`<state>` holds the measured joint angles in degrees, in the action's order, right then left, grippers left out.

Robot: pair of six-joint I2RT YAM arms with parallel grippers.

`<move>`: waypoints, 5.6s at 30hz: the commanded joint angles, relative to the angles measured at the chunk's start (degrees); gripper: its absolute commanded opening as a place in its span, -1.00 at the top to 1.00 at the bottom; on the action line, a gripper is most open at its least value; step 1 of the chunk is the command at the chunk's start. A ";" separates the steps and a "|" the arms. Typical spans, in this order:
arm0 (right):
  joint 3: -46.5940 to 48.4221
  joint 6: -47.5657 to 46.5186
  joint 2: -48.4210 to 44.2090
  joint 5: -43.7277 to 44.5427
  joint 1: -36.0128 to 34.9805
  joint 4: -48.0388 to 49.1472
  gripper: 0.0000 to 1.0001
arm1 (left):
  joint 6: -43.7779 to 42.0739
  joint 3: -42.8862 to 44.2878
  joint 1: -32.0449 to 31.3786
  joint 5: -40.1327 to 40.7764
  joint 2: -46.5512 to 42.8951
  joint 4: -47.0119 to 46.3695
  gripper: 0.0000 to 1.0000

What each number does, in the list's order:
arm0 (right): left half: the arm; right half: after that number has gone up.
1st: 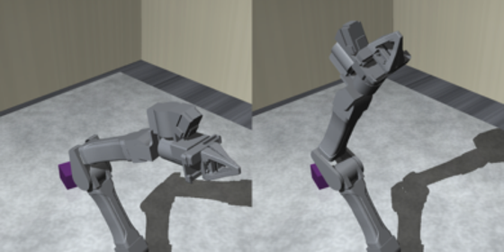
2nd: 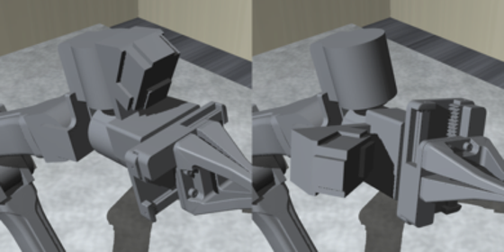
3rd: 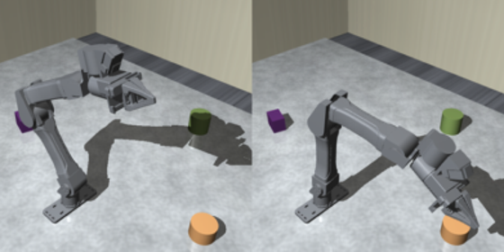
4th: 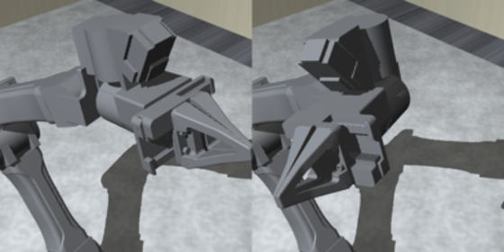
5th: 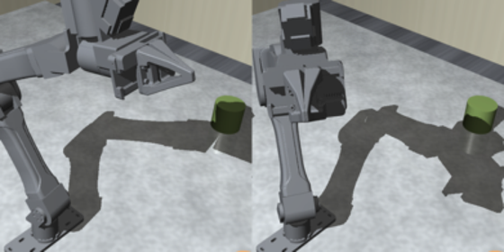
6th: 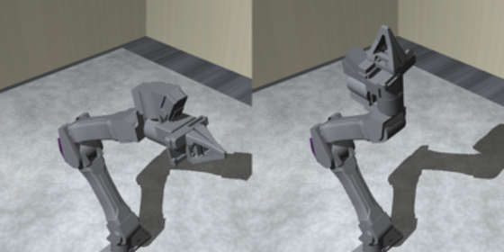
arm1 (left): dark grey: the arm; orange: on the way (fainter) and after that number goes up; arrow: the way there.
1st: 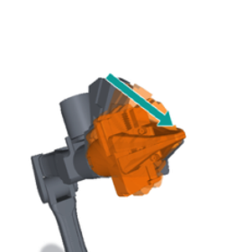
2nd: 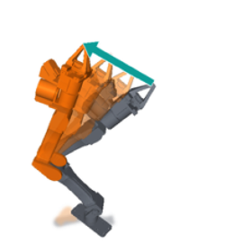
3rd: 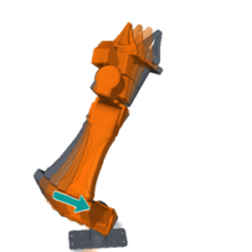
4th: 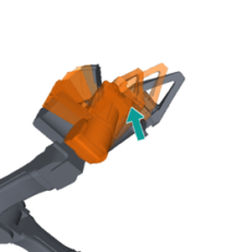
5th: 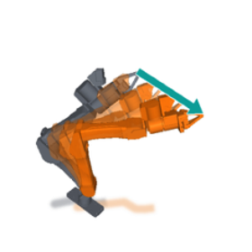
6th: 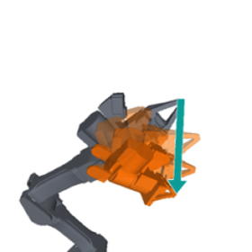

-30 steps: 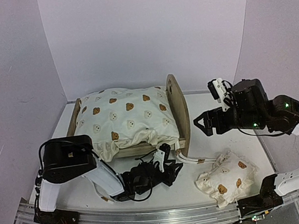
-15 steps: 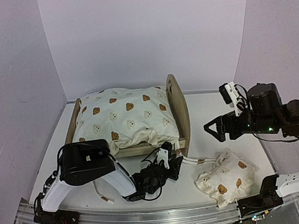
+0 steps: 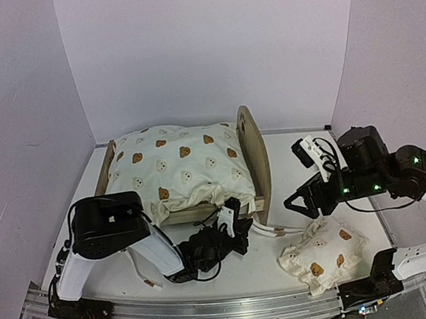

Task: Set up the pet bed

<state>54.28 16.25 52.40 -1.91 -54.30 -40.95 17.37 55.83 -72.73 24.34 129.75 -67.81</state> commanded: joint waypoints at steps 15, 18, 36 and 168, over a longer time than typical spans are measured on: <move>-8.04 5.48 15.51 -2.92 -0.27 25.96 0.33 | 4.41 -14.15 6.26 -33.21 -27.98 3.05 1.00; -11.80 5.92 16.95 -1.77 -0.90 32.29 0.31 | 5.71 -14.04 8.37 -35.27 -30.50 9.90 1.00; -22.27 -9.19 36.04 20.79 -6.91 65.07 0.01 | 0.82 -13.68 10.24 -38.30 -34.09 19.44 1.00; 11.75 -0.60 24.11 15.96 5.84 8.38 -0.38 | -2.43 7.10 10.41 -28.87 -29.68 34.89 1.00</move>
<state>69.06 17.04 78.04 13.23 -48.29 -45.69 16.27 61.14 -62.41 -3.44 101.12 -32.23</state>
